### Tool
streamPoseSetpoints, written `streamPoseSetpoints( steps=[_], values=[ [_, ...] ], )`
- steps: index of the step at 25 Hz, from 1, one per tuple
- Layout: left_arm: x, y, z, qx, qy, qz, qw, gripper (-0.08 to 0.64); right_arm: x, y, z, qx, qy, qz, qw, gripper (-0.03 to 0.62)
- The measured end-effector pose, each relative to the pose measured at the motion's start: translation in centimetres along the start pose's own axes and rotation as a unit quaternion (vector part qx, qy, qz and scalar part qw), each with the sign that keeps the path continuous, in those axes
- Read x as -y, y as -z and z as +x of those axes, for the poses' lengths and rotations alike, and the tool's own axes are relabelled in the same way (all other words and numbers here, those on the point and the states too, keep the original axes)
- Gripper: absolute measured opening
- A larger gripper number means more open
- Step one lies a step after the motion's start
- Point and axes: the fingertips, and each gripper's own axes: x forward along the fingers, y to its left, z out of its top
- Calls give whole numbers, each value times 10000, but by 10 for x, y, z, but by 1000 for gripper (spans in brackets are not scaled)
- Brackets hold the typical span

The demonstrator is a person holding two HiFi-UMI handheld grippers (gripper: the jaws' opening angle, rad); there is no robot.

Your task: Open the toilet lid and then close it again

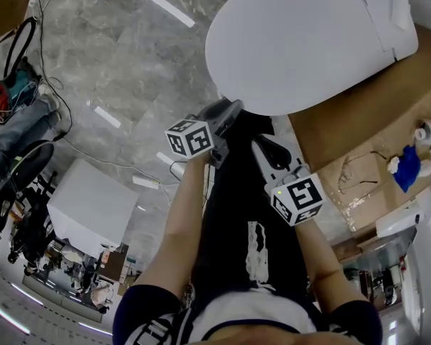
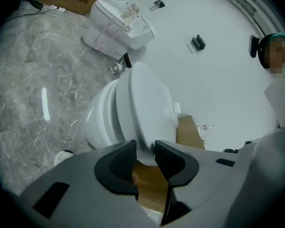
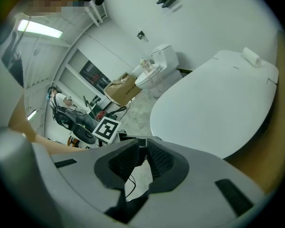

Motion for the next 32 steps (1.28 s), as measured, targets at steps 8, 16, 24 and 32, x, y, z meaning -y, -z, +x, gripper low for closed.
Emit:
streamPoseSetpoints(
  steps=[8, 16, 24, 32],
  values=[
    [38, -8, -22, -85, 242, 342, 9991, 121, 25, 16, 8, 515, -629, 4088, 9090, 177],
    [55, -12, -31, -215, 335, 713, 9967, 121, 60, 33, 31, 1490, -559, 5426, 8248, 216],
    [66, -13, -35, -353, 419, 873, 9947, 120, 83, 30, 41, 2761, -619, 5977, 7501, 227],
    [78, -13, -42, -522, 611, 886, 9928, 135, 80, 27, 34, 2856, -748, 6167, 7297, 227]
  ],
)
